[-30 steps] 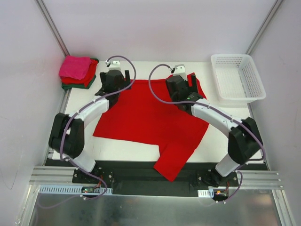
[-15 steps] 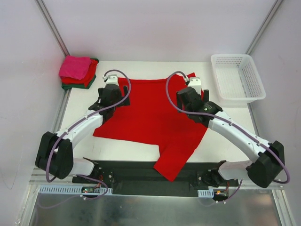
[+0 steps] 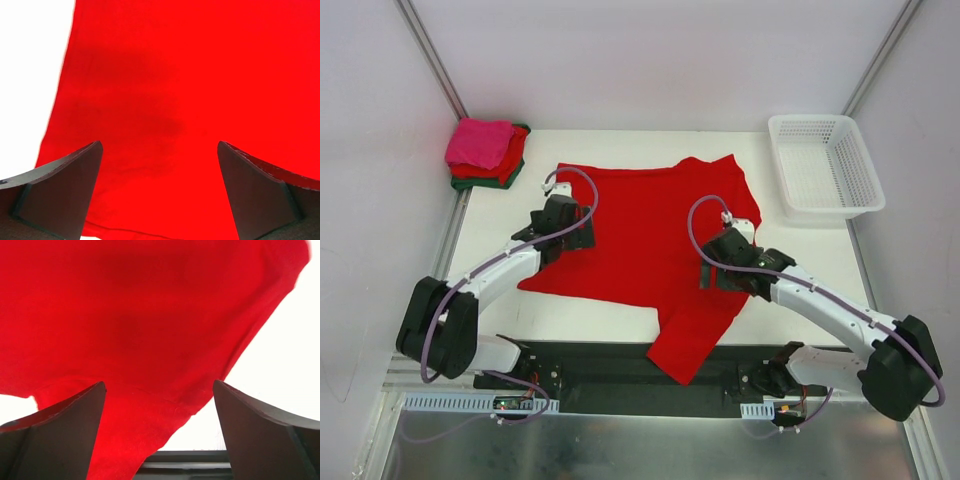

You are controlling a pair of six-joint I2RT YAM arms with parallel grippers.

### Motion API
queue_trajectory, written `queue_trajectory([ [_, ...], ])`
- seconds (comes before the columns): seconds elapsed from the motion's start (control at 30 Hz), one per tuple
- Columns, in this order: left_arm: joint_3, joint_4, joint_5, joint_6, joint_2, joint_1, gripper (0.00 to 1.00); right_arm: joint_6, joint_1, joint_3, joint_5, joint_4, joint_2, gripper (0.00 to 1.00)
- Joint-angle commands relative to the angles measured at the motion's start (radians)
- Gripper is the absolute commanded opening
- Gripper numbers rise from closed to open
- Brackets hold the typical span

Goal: Fold and stack the t-shirts

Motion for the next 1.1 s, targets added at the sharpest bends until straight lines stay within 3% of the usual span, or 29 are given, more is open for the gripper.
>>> queue_trajectory([
  [0.0,0.042,-0.017,0.014,-0.005,0.084,-0.006,0.99,0.048,0.002,-0.032,-0.035,0.100,0.064,0.89],
  [0.13,0.093,-0.017,0.015,0.015,0.177,-0.006,0.98,0.027,0.000,-0.009,-0.020,0.145,0.195,0.67],
  [0.4,0.076,-0.017,-0.012,0.012,0.181,-0.006,0.96,0.036,-0.003,-0.006,-0.018,0.174,0.239,0.61],
  [0.5,0.082,-0.017,-0.018,0.020,0.187,-0.005,0.96,0.031,-0.007,-0.011,-0.026,0.182,0.263,0.52],
  [0.63,0.079,-0.017,-0.025,0.021,0.187,-0.006,0.95,0.033,-0.018,-0.021,-0.035,0.193,0.280,0.31],
  [0.73,0.072,-0.017,-0.035,0.021,0.179,-0.005,0.96,0.031,-0.029,-0.020,-0.037,0.196,0.300,0.21],
  [1.07,0.053,-0.019,-0.048,0.023,0.141,-0.006,0.97,-0.001,-0.090,-0.006,-0.050,0.188,0.358,0.19],
])
